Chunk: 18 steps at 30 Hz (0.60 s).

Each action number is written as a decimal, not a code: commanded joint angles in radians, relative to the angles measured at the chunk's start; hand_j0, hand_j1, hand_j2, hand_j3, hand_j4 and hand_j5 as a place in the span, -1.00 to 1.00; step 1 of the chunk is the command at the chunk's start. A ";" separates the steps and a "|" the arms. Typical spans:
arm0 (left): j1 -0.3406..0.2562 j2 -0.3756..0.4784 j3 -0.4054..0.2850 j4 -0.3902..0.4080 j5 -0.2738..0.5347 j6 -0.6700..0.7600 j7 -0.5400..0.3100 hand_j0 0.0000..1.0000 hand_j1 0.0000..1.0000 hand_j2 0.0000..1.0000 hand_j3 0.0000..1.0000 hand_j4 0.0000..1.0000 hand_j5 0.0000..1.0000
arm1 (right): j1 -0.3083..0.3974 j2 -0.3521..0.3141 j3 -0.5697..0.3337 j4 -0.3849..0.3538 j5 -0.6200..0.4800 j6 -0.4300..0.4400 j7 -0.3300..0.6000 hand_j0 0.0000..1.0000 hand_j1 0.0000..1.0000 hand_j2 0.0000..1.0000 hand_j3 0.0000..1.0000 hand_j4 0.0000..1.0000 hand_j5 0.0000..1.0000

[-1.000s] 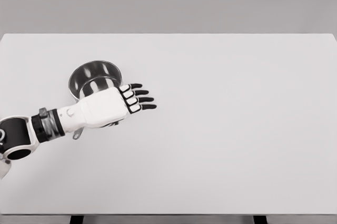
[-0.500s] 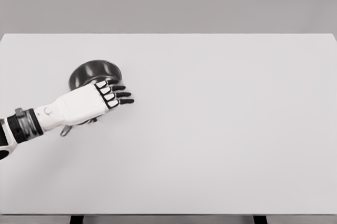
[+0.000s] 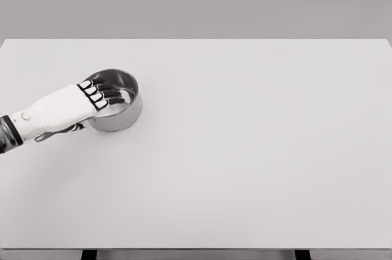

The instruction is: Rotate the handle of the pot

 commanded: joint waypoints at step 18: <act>-0.097 -0.011 0.055 0.197 -0.092 0.001 0.001 1.00 1.00 1.00 1.00 1.00 1.00 | 0.000 0.000 0.001 0.000 -0.001 0.000 0.000 1.00 1.00 1.00 1.00 1.00 1.00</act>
